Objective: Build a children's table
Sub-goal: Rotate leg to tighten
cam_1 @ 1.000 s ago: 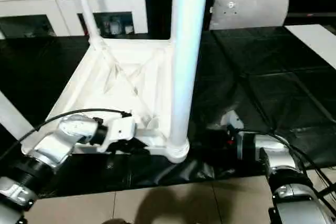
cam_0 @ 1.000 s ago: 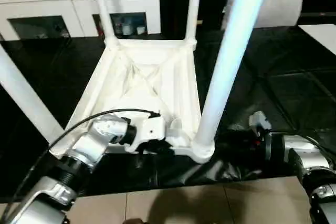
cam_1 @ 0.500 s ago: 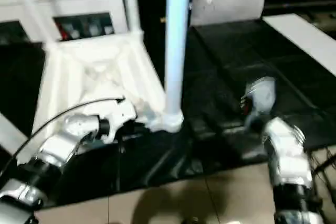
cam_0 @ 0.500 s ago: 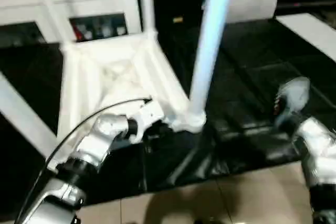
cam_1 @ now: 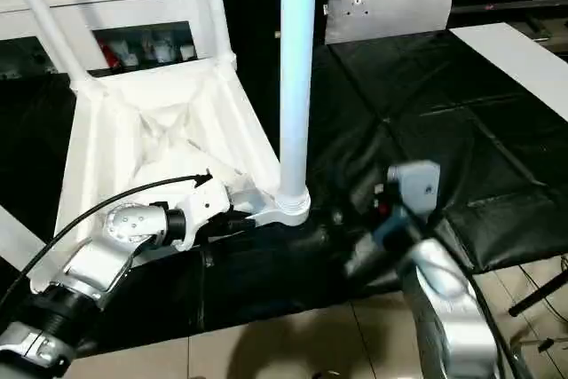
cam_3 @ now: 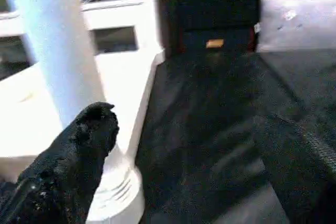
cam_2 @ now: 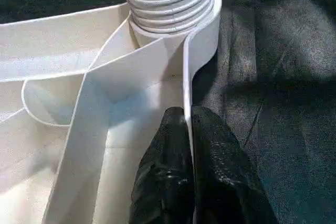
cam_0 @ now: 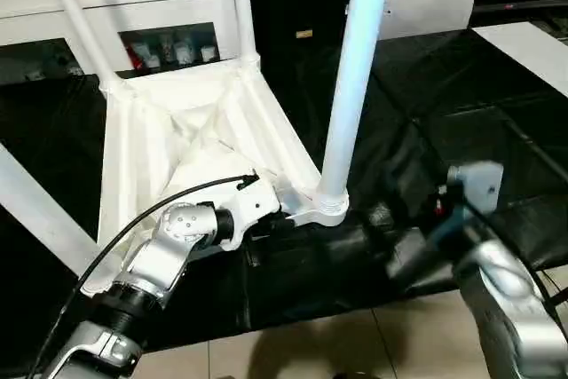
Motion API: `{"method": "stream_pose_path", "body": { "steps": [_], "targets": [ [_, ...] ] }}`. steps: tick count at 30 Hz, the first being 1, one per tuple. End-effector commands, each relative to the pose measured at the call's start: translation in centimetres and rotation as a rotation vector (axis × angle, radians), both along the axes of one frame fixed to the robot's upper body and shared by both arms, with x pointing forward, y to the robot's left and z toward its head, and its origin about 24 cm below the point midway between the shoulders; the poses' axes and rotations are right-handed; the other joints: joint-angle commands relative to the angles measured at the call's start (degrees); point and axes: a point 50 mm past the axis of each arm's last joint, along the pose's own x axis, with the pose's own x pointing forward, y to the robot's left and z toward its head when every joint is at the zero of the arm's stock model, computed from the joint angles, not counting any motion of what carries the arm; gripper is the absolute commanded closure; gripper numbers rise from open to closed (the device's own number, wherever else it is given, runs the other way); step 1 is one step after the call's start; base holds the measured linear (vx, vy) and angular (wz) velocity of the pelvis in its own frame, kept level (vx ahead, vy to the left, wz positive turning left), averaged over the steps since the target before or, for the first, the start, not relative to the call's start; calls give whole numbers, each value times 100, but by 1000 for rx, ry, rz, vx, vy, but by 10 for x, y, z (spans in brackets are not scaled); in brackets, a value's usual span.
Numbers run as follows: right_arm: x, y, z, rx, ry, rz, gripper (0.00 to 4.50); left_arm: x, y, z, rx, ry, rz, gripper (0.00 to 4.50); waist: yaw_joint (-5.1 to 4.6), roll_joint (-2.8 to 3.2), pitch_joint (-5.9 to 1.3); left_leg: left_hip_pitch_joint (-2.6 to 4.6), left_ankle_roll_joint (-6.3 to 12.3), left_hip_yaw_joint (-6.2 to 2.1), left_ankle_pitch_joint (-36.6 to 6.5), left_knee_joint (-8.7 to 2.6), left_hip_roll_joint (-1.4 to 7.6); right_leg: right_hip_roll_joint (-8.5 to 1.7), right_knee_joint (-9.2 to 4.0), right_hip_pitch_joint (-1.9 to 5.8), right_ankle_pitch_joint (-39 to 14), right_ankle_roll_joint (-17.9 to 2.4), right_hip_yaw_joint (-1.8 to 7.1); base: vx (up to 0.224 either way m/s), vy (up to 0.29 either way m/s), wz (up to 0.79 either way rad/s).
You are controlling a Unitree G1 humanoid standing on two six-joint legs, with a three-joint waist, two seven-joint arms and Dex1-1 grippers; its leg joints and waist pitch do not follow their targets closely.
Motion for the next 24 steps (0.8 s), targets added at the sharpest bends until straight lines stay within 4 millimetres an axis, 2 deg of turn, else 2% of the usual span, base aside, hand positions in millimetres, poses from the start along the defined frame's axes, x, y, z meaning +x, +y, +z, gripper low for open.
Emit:
{"method": "stream_pose_path", "body": {
  "steps": [1,3,5,6,7,8,9,10,11,14,15,16,20,24],
  "targets": [
    [-2,5,2,-11,-1,60,4,-2,1,3,-18,-21,-11,450,8,-48,-304,2,463,-199,-1056,-423,333,-437,-573,322,-2452,-49,365,0,0,0],
    [-5,9,2,-55,3,104,4,-4,1,1,-25,-14,-27,450,-3,-83,-306,-4,478,-193,-1053,-412,311,-431,-574,326,-2472,-48,356,0,0,0],
    [-2,12,4,-85,7,150,4,-6,0,1,-37,-2,-44,450,1,-79,-307,-7,481,-192,-1004,-408,312,-436,-565,326,-2478,-35,360,0,0,0],
    [-2,14,4,-82,25,191,4,-6,-1,2,-42,3,-52,450,-1,-103,-311,-1,493,-187,-987,-404,311,-437,-571,322,-2478,-33,363,0,0,0],
    [-1,17,5,-75,41,253,4,-7,-5,2,-52,9,-79,450,2,-188,-314,-13,557,-183,-926,-398,319,-433,-563,334,-2431,-44,367,0,0,0],
    [0,17,6,-75,42,256,4,-7,-5,2,-52,9,-82,450,24,-150,-317,-7,577,-191,-900,-395,316,-444,-537,341,-2415,-64,370,0,0,0],
    [2,16,7,-74,46,274,4,-8,-6,2,-45,8,-98,450,37,-141,-308,-3,586,-178,-874,-392,320,-448,-550,317,-2466,-61,374,0,0,0],
    [6,16,7,-64,57,298,4,-8,-7,2,-21,4,-120,450,50,-165,-318,-6,601,-189,-838,-392,321,-455,-532,332,-2465,-70,369,0,0,0],
    [11,15,5,-70,62,306,4,-10,-7,2,-19,9,-134,450,57,-113,-311,1,592,-189,-823,-392,325,-452,-536,318,-2466,-75,373,0,0,0],
    [18,12,0,-61,92,343,4,-12,-7,1,-11,21,-169,450,51,-111,-318,3,550,-184,-818,-390,338,-454,-544,320,-2375,-122,378,0,0,0],
    [19,12,-4,-58,121,379,20,-12,-7,1,-3,25,-187,450,73,-49,-341,29,562,-191,-797,-384,353,-453,-525,314,-2200,-200,381,0,0,0],
    [19,11,-8,-63,138,398,30,-12,-7,1,4,27,-200,450,82,-91,-347,5,593,-189,-758,-382,357,-449,-498,336,-2029,-259,383,0,0,0],
    [22,11,-14,-77,183,459,50,-12,-6,2,14,36,-225,450,119,-61,-358,-3,603,-187,-654,-373,358,-460,-451,356,-1814,-373,389,0,0,0],
    [25,12,-19,-81,208,511,90,-13,-6,1,16,46,-231,450,117,-65,-350,9,567,-180,-780,-373,353,-454,-474,351,-1990,-386,377,0,0,0]
  ]
}}
